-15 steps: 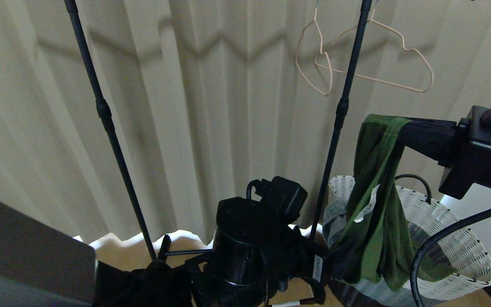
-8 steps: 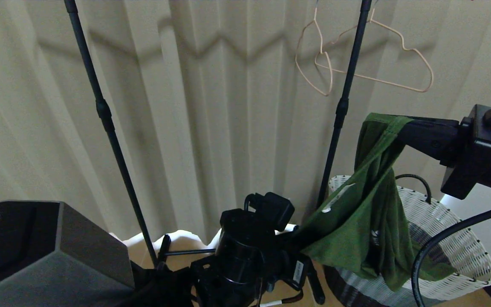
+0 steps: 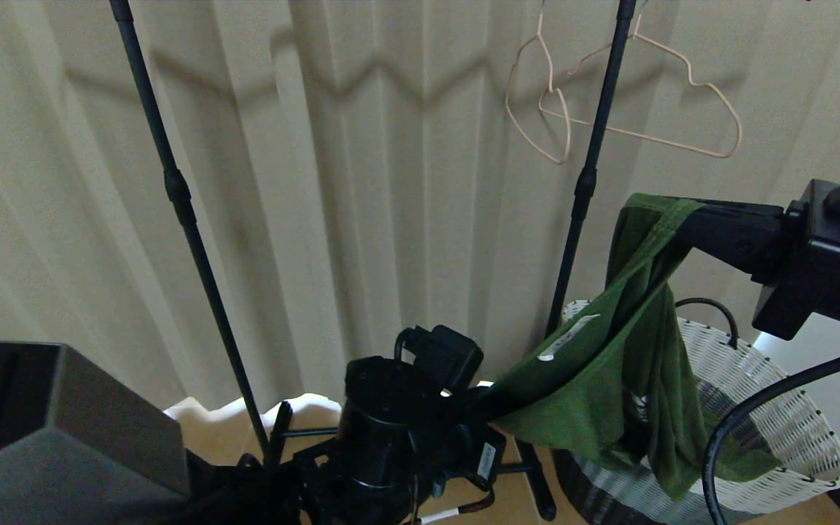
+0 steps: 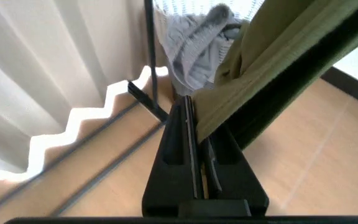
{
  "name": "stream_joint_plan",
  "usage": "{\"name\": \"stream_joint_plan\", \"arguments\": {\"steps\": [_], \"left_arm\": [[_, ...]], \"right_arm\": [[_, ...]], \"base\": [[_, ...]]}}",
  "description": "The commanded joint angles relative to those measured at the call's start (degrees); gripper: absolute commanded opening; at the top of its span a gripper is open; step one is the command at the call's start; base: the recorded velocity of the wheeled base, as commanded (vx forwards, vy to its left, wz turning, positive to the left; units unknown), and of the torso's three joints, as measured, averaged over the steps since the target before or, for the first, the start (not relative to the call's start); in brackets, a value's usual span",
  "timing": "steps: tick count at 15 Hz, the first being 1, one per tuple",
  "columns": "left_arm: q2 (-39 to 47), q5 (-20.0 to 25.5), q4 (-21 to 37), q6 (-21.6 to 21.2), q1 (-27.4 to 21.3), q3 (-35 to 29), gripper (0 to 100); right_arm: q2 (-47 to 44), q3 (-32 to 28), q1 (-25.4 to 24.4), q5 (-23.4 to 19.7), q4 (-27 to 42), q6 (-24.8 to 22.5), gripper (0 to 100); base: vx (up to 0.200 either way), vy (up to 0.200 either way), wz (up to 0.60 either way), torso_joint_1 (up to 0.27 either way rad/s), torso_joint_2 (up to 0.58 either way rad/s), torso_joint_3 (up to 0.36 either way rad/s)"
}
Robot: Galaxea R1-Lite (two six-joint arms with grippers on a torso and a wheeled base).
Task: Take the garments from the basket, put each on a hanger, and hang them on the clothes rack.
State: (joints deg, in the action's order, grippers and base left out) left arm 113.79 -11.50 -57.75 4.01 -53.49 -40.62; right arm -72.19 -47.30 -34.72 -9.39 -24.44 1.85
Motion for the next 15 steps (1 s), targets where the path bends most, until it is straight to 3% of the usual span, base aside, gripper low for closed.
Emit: {"name": "stream_joint_plan", "arguments": {"steps": [1, 2, 3, 4, 7, 9, 14, 15], "left_arm": [[-11.0, 0.8, 3.0, -3.9, 4.8, 0.7, 0], [-14.3, 0.9, 6.3, -4.6, 6.4, -0.5, 0], [-20.8, 1.3, 15.7, -4.7, 8.8, -3.9, 0], [-24.9, 2.6, 21.6, -4.7, 10.2, -6.7, 0], [-31.9, 7.3, 33.0, -5.0, 14.0, -14.8, 0], [-32.1, 7.3, 34.8, -5.5, 15.3, -19.5, 0], [-31.7, 7.4, 36.4, -15.1, 18.3, -22.0, 0], [-31.4, 7.5, 41.1, -15.9, 19.9, -25.2, 0]], "right_arm": [[-0.2, -0.2, 0.0, 0.0, -0.1, 0.0, 0], [-0.3, -0.4, 0.0, 0.0, -0.2, 0.0, 0], [-0.3, -0.9, 0.0, 0.0, -0.4, 0.0, 0], [-0.3, -1.1, 0.0, 0.0, -0.5, 0.1, 0], [-0.3, -3.0, 0.2, 0.0, -0.5, 0.1, 0], [-0.3, -3.9, 0.4, 0.1, -0.4, 0.1, 0], [-3.5, -5.6, 3.9, 0.1, -0.4, -0.1, 0], [-5.8, -7.4, 4.1, 0.1, -0.4, -0.1, 0]], "base": [[0.000, 0.000, 0.00, 0.000, 0.00, 0.000], [0.000, 0.000, 0.00, 0.000, 0.00, 0.000], [0.000, 0.000, 0.00, 0.000, 0.00, 0.000], [0.000, 0.000, 0.00, 0.000, 0.00, 0.000], [0.000, 0.000, 0.00, 0.000, 0.00, 0.000], [0.000, 0.000, 0.00, 0.000, 0.00, 0.000], [0.000, 0.000, 0.00, 0.000, 0.00, 0.000], [0.000, 0.000, 0.00, 0.000, 0.00, 0.000]]}}
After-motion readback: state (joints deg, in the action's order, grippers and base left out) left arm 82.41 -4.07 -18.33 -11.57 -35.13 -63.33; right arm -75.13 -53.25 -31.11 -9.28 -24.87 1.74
